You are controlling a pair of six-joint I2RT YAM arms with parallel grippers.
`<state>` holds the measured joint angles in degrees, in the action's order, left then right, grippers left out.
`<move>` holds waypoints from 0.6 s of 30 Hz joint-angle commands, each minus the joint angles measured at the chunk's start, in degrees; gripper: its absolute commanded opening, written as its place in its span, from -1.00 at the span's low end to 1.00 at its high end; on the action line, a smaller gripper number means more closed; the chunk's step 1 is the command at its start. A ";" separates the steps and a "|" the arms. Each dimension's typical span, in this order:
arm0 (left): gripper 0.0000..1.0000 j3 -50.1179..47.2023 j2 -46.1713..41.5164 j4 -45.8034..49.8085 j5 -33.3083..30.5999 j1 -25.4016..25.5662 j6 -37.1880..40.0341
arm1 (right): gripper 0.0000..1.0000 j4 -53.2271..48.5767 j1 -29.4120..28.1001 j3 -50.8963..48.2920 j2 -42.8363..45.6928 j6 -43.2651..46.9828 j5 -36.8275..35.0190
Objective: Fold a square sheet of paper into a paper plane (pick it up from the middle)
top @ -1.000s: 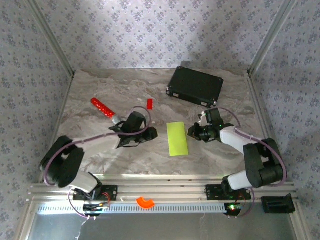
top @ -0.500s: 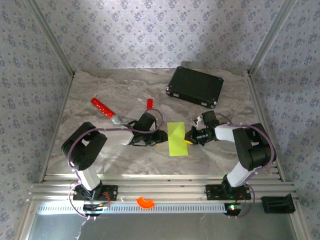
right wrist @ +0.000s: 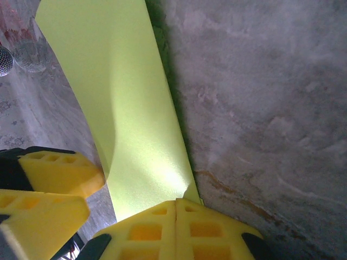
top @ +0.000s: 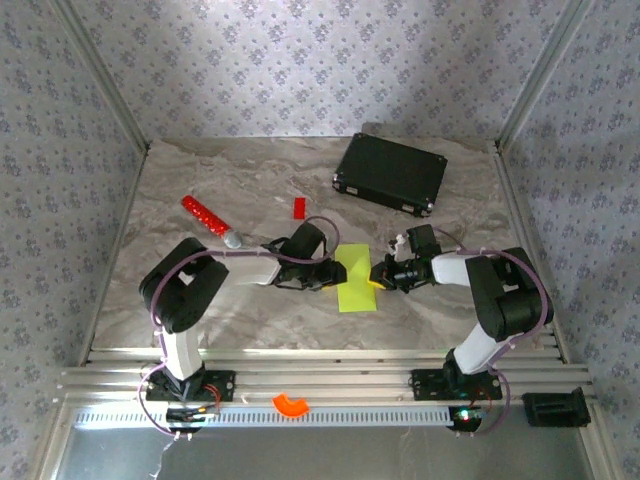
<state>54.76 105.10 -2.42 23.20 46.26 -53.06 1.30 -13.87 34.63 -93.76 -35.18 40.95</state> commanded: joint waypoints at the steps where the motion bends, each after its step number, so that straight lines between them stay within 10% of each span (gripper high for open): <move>1: -0.17 1.48 0.79 2.40 -1.26 0.62 0.65 | -0.91 -4.48 0.42 -2.02 -1.52 -0.38 -3.58; 18: -0.43 -0.23 0.87 -2.20 0.72 0.76 -0.98 | -0.91 -4.14 0.51 -2.29 -1.99 -0.42 -3.88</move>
<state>54.98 105.86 -2.83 23.16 46.41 -53.49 1.67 -13.74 34.41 -93.78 -35.18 41.06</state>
